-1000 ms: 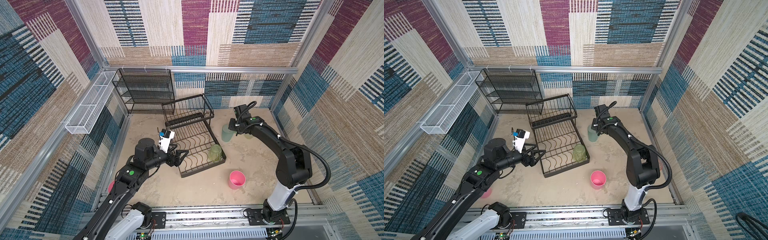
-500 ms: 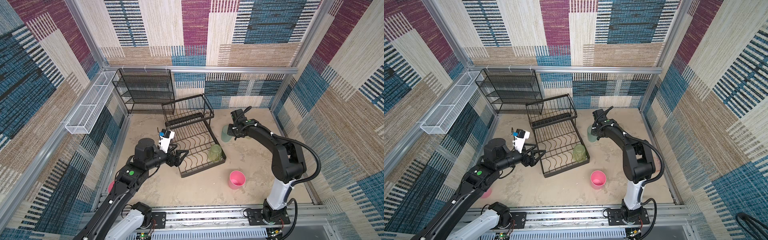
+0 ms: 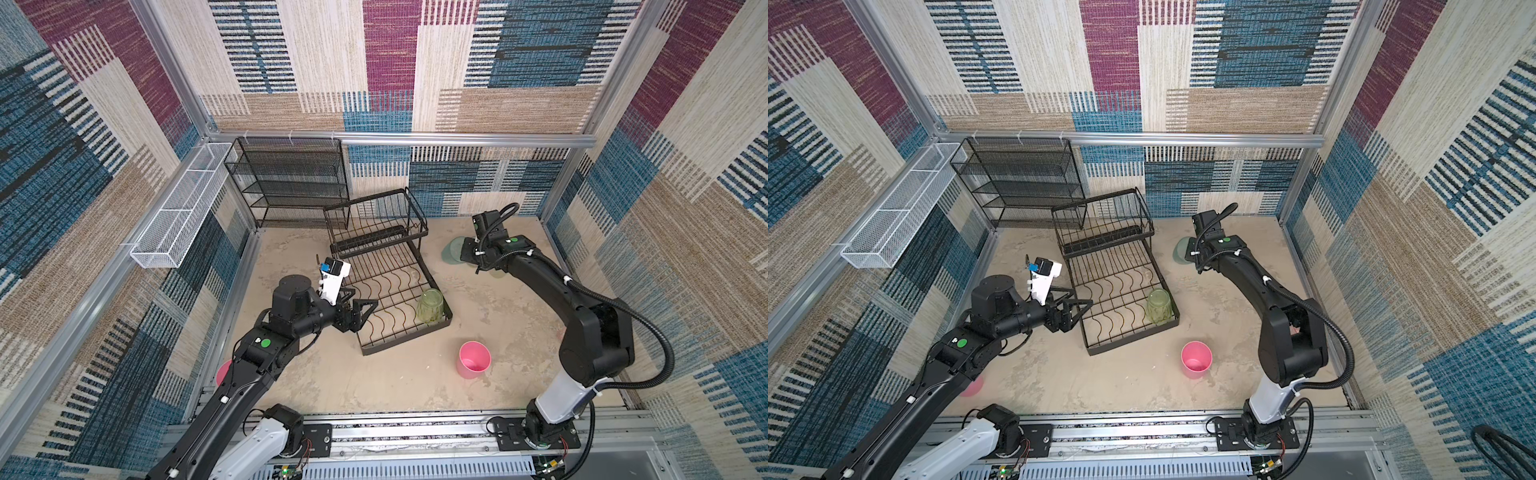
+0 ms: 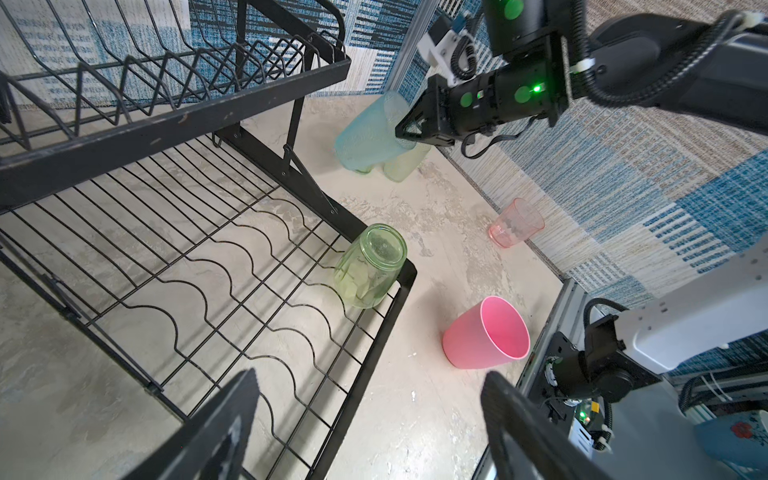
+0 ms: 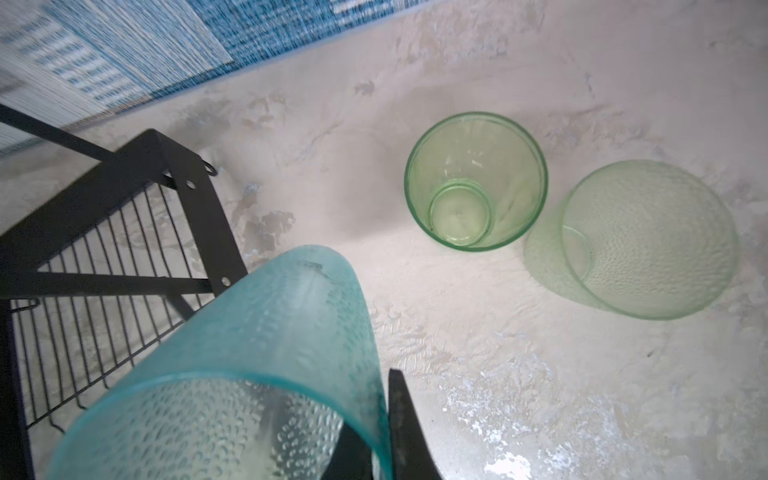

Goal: Load the cups into the dish rack
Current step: 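Lift the teal cup with the right gripper toward the left gripper while left arm rises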

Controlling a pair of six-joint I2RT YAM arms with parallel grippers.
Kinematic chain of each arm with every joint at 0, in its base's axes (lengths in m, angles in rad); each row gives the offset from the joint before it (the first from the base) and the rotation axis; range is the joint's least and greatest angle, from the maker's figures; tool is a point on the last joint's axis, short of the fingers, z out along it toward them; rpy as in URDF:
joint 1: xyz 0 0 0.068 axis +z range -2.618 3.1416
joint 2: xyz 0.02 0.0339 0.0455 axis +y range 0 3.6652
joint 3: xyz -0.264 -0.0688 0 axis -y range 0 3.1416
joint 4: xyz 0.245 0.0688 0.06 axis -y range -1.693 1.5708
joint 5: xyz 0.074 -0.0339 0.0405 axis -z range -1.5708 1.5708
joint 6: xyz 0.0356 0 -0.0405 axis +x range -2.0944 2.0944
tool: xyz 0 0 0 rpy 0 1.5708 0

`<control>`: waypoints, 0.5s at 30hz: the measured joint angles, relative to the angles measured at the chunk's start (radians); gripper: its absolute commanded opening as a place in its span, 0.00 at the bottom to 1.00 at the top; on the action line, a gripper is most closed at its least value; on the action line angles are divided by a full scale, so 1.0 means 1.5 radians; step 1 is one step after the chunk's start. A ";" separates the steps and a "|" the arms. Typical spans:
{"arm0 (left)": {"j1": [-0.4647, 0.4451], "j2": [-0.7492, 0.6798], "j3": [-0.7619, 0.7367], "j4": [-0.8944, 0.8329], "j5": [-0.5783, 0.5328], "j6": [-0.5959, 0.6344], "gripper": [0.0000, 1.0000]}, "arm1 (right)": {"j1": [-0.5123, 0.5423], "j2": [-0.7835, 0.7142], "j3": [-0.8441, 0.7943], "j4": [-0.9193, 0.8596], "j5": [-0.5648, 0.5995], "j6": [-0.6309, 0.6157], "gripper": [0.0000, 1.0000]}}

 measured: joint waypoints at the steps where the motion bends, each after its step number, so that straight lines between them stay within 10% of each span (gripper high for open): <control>1: 0.000 0.001 0.000 0.000 -0.003 -0.002 0.88 | 0.000 -0.017 -0.009 0.001 -0.001 -0.004 0.00; 15: -0.002 0.044 0.037 -0.028 -0.067 -0.085 0.88 | -0.001 -0.230 -0.127 0.063 -0.111 -0.122 0.00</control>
